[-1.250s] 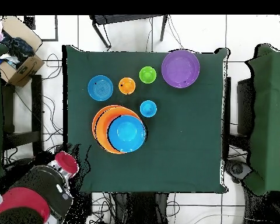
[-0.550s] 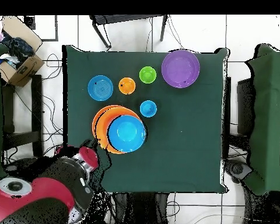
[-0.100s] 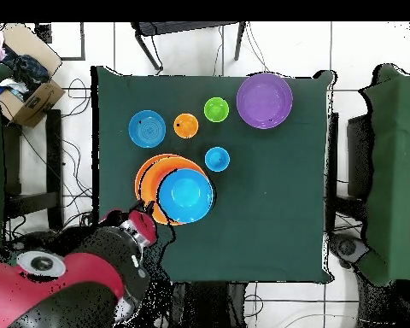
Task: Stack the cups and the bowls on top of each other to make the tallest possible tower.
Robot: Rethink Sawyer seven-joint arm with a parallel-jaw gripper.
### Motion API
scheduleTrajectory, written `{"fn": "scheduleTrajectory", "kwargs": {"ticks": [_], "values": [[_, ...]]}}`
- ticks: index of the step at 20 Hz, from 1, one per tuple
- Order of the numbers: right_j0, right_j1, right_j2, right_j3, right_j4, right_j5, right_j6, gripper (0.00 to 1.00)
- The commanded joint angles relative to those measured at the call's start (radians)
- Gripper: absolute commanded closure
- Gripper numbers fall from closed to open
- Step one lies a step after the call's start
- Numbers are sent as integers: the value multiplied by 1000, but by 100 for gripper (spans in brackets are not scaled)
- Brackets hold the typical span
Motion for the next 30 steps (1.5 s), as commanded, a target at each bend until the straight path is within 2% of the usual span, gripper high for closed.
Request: {"fn": "scheduleTrajectory", "kwargs": {"ticks": [1,4,5,12,23,30], "values": [[-27,65,197,1,36,80,-144,0],[-28,67,200,3,33,86,-148,0],[-35,65,210,4,29,106,-200,0],[-63,85,245,11,23,151,-259,0],[-92,76,298,6,19,184,-322,0],[-113,100,324,13,18,231,-381,0]]}}
